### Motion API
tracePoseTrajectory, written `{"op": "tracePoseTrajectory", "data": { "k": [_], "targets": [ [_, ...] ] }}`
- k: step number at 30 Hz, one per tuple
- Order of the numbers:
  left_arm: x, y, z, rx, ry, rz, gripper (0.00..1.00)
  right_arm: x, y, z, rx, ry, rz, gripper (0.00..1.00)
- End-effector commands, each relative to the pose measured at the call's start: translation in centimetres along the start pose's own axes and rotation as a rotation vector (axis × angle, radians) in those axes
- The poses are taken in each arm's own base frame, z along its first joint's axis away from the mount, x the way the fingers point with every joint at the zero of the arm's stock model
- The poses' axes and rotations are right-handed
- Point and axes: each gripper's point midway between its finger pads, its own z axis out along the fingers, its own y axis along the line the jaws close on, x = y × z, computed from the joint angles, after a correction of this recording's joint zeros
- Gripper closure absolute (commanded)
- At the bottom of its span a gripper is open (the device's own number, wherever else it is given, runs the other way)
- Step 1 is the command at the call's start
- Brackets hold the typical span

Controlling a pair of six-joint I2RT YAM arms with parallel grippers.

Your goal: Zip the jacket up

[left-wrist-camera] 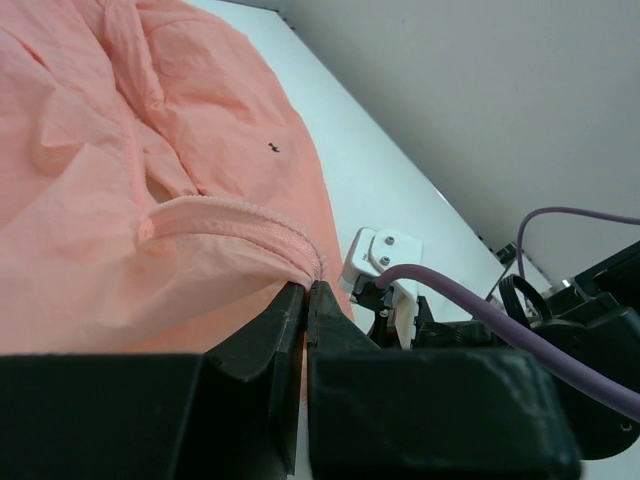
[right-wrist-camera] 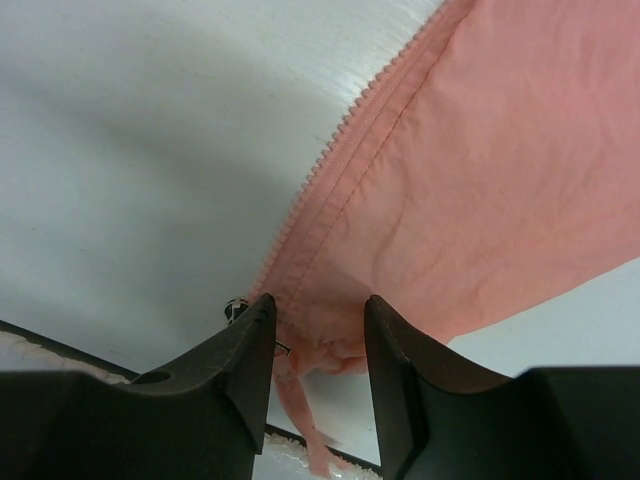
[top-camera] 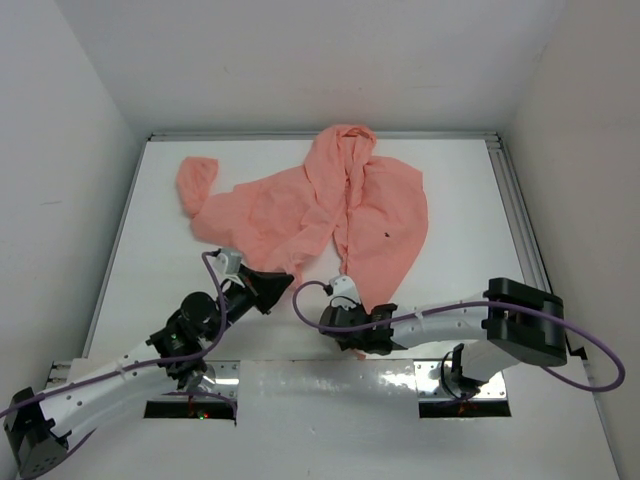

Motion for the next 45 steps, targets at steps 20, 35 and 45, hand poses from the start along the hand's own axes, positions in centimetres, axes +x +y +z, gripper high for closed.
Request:
{"op": "tracePoseTrajectory", "data": {
  "k": [20,35,45],
  "targets": [
    [-2.3,-0.2,-0.2,-0.029,-0.048,0.005,1.00,4.0,0.1,0.6,-0.075,0.074,0.094,1.00],
    [-0.5,-2.2,0.6,0.078,0.015,-0.099,1.00,-10.9,0.1,-7.3,-0.295,-0.677,0.212,1.00],
    [-0.8,-3.3,1.3,0.106,0.027,-0.138,1.00,-13.5,-0.6,-10.5,-0.356,-0.894,0.185,1.00]
  ]
}}
